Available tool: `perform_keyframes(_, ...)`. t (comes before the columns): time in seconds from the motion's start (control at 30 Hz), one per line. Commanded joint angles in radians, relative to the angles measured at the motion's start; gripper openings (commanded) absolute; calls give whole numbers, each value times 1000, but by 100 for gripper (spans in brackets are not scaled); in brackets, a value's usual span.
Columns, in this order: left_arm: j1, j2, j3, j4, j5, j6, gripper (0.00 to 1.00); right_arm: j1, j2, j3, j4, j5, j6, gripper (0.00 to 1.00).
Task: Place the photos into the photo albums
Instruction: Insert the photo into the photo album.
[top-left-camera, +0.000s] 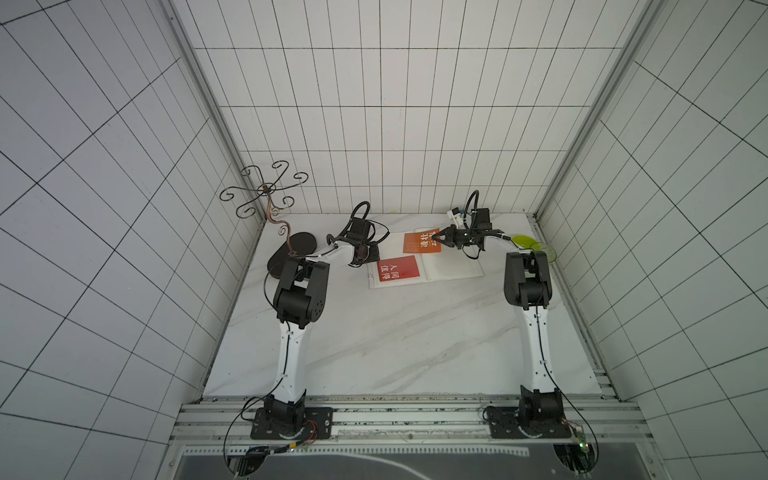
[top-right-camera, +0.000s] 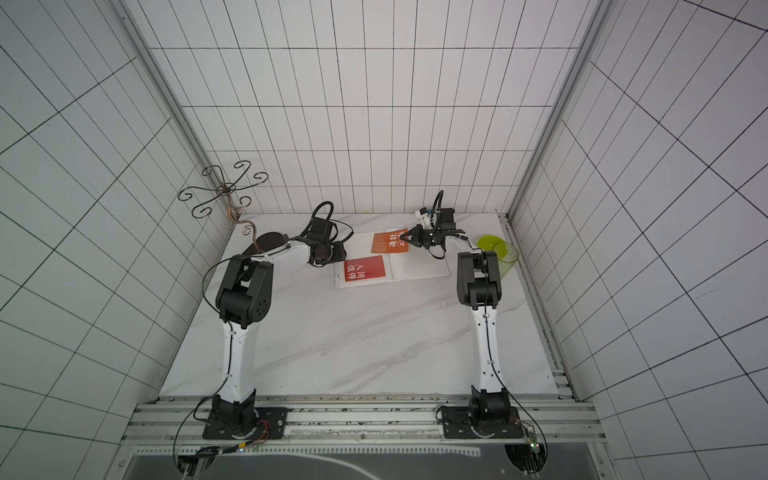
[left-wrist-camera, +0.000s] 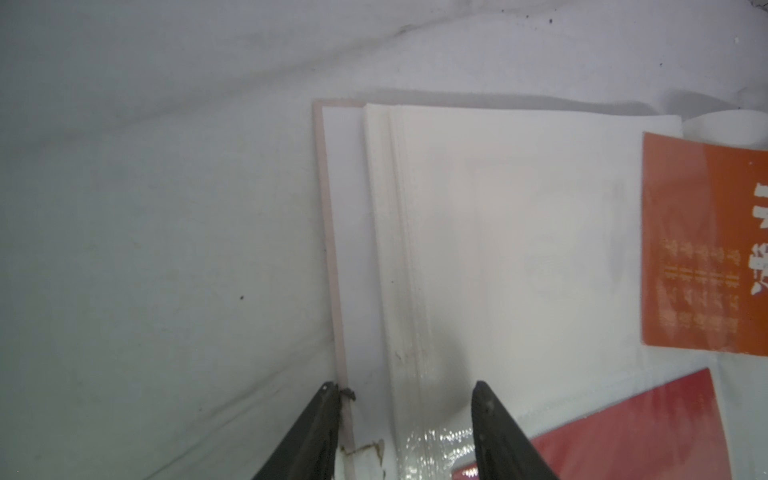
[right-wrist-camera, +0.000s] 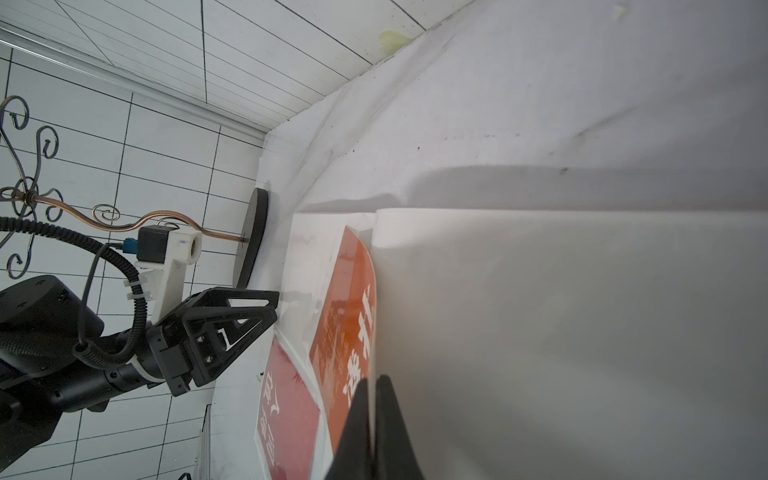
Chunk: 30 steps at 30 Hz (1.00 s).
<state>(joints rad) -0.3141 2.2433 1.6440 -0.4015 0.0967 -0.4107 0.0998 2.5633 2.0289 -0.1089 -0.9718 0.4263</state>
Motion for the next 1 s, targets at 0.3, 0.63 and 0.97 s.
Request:
perform_keyframes(0.3,22,65,-28,-75,27,-18,52,43,21,141,-15,142,37,34)
perform_keyframes(0.63,67,39,-68,-53,50,-90,52,38,-120,11,-37,329,-16,43)
perform_keyframes(0.97,75,61,-81,-34,122,-131,52,43,-81,31,-76,337,-11,26)
